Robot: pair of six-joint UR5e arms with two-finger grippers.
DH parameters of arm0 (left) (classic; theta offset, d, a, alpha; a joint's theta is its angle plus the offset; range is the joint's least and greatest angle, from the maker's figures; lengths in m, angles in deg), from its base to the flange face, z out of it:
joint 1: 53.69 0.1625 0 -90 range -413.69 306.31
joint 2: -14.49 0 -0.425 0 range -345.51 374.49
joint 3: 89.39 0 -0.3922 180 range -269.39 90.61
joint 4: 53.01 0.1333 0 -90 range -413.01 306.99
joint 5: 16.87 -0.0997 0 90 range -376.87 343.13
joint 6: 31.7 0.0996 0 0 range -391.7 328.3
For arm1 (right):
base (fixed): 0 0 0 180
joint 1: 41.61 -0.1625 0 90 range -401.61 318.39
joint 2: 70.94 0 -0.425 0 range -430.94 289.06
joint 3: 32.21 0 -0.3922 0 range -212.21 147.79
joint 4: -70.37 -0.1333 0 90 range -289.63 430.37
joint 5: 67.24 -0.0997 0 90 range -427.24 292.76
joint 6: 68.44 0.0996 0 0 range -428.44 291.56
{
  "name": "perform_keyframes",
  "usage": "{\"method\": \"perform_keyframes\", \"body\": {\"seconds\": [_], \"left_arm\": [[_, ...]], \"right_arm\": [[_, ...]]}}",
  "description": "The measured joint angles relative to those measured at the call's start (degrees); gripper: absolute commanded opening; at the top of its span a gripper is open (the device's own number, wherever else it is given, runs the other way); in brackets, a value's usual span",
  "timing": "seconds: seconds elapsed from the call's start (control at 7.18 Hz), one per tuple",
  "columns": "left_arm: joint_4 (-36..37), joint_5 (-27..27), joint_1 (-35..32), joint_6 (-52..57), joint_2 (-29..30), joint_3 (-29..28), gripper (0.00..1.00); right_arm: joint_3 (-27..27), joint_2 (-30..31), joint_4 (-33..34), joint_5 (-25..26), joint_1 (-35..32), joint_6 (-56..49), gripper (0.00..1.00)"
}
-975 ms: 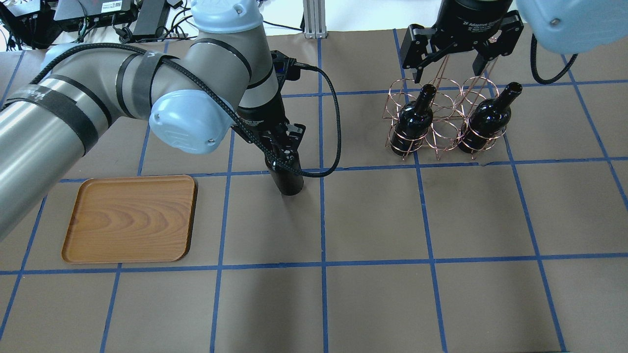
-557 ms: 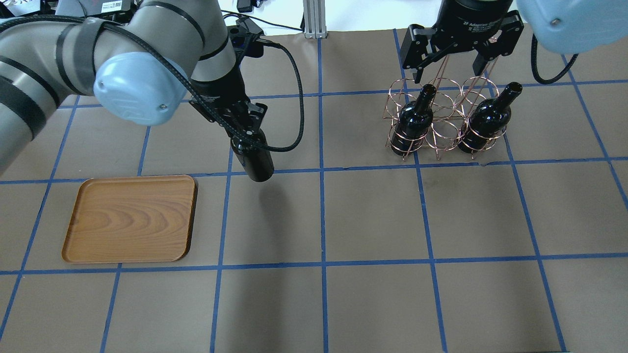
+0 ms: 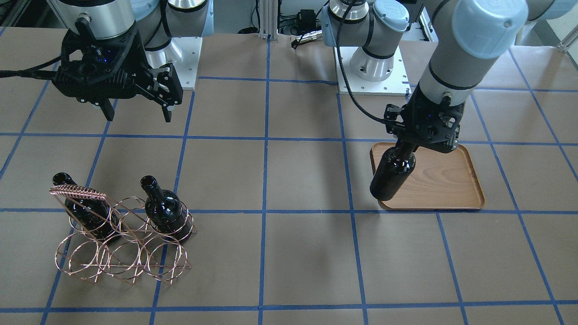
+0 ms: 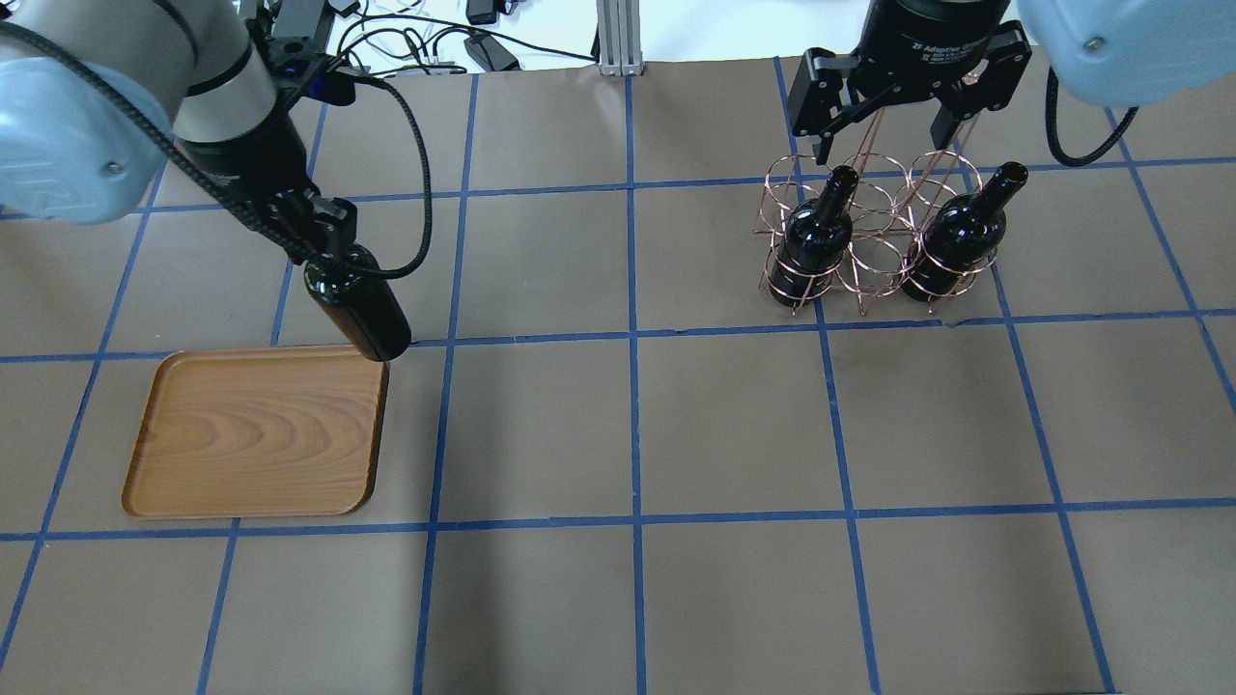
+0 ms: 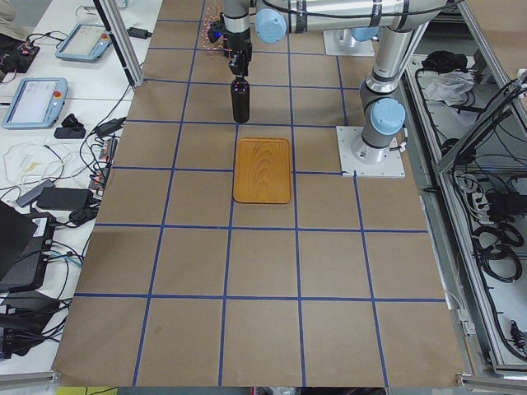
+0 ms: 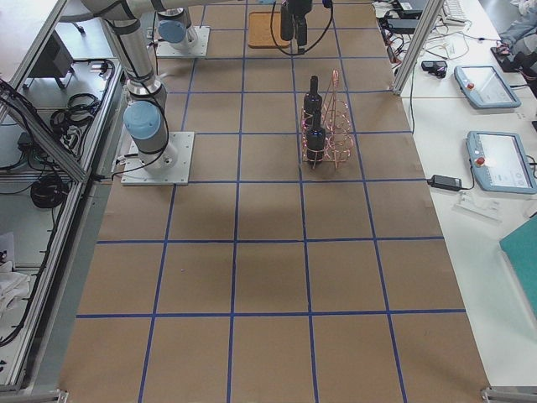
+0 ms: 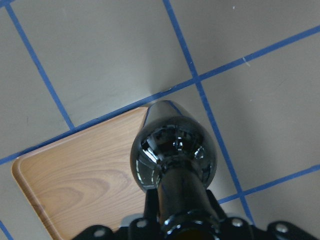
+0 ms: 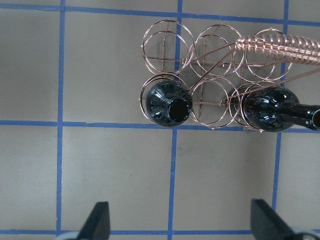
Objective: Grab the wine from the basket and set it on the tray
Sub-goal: 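Lift the bottle with the left gripper and carry it over the tray, then tilt and lay the bottle down on the wooden tray, open left gripper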
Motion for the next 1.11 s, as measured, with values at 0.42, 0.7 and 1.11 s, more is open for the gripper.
{"method": "perform_keyframes", "body": {"seconds": [0.42, 0.7, 1.11], "left_arm": [[-0.11, 0.18, 10.81, 13.06, -3.02, 4.92, 0.0], [0.34, 0.39, 16.63, 19.86, -3.68, 7.41, 0.0], [3.03, 0.23, 21.17, 24.95, -2.39, 8.18, 0.0]], "right_arm": [[-0.03, 0.01, 0.0, 0.0, 0.0, 0.01, 1.0], [-0.04, 0.01, 0.0, 0.0, 0.0, -0.01, 1.0], [-0.04, 0.01, 0.0, 0.0, 0.0, 0.06, 1.0]]}}
